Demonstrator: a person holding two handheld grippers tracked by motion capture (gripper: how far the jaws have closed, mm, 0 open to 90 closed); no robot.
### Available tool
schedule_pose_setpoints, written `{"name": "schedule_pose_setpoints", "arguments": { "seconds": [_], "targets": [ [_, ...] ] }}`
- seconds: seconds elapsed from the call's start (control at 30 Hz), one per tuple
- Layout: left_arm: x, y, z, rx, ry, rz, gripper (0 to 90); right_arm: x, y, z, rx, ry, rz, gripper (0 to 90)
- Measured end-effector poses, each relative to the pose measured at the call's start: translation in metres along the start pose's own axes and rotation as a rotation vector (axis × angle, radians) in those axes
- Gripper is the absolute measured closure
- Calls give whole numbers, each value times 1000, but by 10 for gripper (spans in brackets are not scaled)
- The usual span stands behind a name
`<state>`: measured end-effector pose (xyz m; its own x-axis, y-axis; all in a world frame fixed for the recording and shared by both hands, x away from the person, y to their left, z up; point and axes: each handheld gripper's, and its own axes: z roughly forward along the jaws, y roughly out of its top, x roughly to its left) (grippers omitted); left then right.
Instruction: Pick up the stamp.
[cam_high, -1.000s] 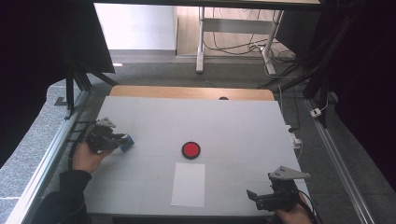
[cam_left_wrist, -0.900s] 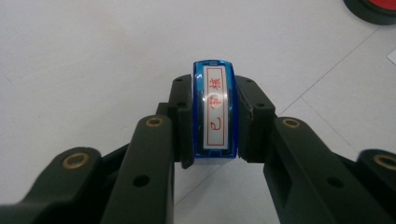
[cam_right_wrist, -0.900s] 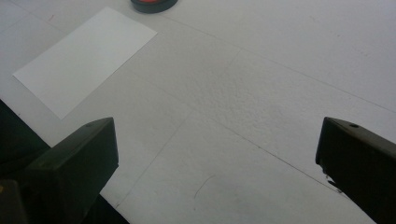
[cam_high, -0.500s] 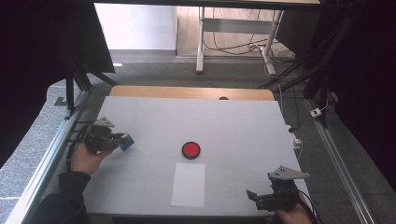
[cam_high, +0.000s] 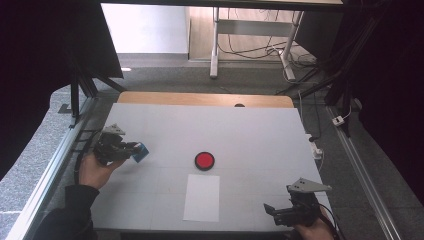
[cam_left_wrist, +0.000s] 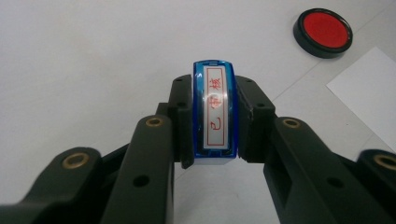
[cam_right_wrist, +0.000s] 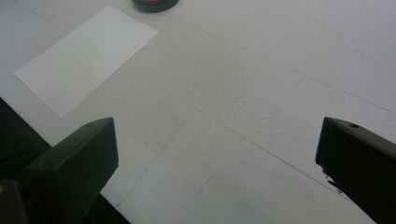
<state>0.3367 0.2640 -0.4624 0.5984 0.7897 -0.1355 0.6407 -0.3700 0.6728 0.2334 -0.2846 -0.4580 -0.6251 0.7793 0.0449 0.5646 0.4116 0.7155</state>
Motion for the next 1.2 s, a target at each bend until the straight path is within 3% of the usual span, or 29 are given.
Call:
{"name": "schedule_pose_setpoints", "arguments": {
  "seconds": [0.2, 0.57, 0.7, 1.2],
  "targets": [
    [-11, 8, -4, -8, -47, 11, 708, 0, 0, 0, -1, 2, 0, 0],
    [-40, 24, -6, -32, -84, 83, 708, 0, 0, 0, -1, 3, -3, 0],
    [-49, 30, -6, -43, -129, 95, 708, 0, 0, 0, -1, 4, -2, 0],
    [-86, 46, 0, -70, -233, 209, 708, 0, 0, 1, 1, 4, -6, 0]
  ]
}}
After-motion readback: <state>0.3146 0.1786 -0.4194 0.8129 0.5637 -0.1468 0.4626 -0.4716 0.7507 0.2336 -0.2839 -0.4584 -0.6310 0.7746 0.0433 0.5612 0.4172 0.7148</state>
